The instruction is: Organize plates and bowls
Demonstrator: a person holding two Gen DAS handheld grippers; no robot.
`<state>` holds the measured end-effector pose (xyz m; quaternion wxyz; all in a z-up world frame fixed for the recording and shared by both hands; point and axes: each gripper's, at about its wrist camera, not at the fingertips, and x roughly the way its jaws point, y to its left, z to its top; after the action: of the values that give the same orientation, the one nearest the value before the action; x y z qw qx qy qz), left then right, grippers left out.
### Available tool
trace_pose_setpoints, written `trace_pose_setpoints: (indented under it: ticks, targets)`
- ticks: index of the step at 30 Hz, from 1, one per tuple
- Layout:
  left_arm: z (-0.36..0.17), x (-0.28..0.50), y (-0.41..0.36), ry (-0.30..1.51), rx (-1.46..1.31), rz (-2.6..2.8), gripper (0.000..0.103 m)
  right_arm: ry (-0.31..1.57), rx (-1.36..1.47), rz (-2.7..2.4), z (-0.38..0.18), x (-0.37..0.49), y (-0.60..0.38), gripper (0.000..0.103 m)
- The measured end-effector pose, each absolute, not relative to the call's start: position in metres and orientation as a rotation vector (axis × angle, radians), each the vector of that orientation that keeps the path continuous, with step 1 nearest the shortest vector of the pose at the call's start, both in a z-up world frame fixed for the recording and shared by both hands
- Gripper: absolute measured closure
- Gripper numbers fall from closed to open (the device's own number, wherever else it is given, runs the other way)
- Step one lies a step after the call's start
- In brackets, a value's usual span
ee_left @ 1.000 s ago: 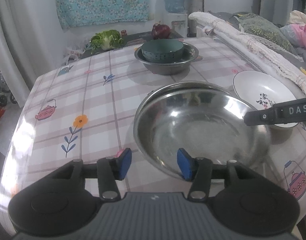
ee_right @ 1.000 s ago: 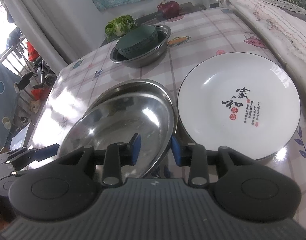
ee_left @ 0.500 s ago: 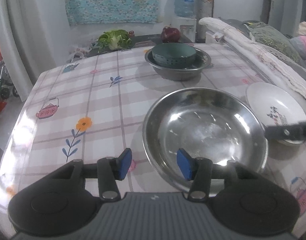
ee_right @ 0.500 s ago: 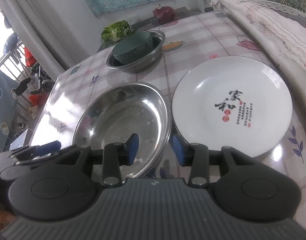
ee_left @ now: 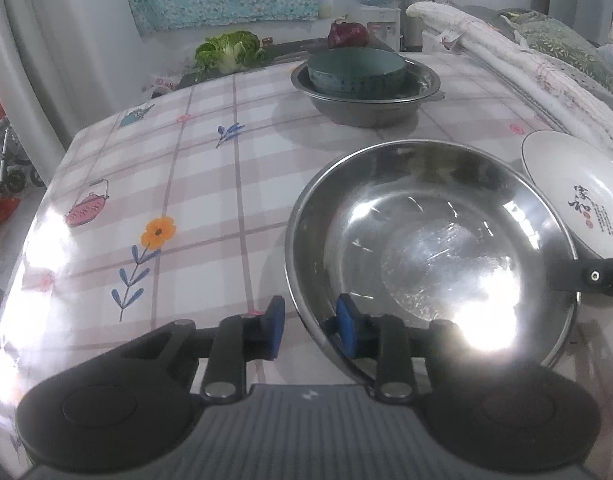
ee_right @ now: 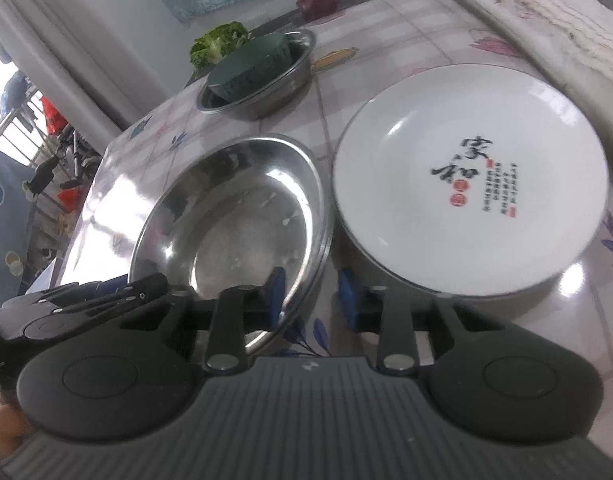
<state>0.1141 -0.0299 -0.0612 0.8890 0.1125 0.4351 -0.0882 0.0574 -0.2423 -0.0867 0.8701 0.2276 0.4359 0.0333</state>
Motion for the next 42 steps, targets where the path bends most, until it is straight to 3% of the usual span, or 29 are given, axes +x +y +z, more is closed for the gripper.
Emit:
trace_pose_setpoints:
  ticks: [12,16,24,27,32,37,42]
  targets:
    - [-0.054,0.113,0.009,0.92,0.19,-0.078,0.071,0.929,0.436,0.183,-0.085,0.07,-0.205,0.081]
    - [-0.045,0.104,0.012,0.904,0.182,-0.07,0.056,0.92,0.405,0.189,-0.08,0.067,-0.199,0.079]
    - [-0.015,0.074,-0.017,0.8,0.211,-0.122,0.047,0.824,0.326,0.12,-0.055,0.042,-0.218,0.078]
    - [-0.005,0.063,-0.04,0.773,0.217,-0.192,0.043,0.788,0.324,0.082,-0.045,0.031,-0.234,0.071]
    - [0.0,0.05,-0.087,0.776,0.213,-0.34,0.037,0.727,0.32,-0.005,-0.031,0.012,-0.272,0.045]
    - [-0.008,0.042,-0.133,0.809,0.173,-0.456,0.024,0.71,0.296,-0.109,-0.027,-0.001,-0.325,0.042]
    - [-0.033,0.042,-0.167,0.855,0.157,-0.452,0.023,0.726,0.338,-0.151,-0.036,-0.005,-0.374,0.042]
